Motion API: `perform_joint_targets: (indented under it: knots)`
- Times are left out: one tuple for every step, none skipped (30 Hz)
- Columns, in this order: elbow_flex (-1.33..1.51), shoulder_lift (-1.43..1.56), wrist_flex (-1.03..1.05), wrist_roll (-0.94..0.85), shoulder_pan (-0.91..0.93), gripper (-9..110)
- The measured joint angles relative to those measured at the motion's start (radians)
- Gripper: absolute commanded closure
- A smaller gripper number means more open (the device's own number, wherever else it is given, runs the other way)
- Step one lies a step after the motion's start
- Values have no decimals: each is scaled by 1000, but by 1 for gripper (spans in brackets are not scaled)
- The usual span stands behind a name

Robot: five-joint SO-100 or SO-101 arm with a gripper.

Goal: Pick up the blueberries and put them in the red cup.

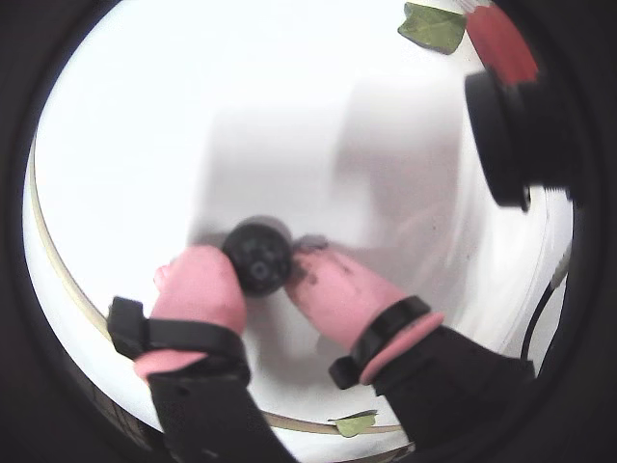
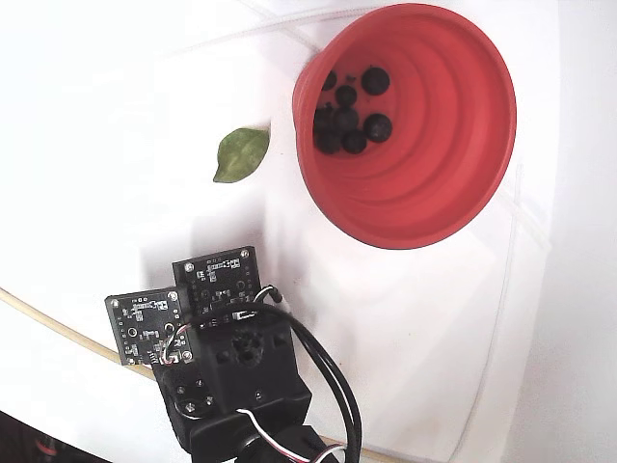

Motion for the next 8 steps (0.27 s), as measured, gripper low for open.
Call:
perform_joint_targets:
  knots:
    - [0, 6, 0, 0, 0, 91]
    - [0, 18, 6, 0, 0, 91]
    - [0, 32, 12, 0, 0, 91]
    - [0, 40, 14, 0, 0, 91]
    - [0, 49, 15, 0, 0, 91]
    - [5, 61, 21, 0, 0, 91]
    - [11, 75, 29, 0, 0, 91]
    - [17, 89, 37, 0, 0, 91]
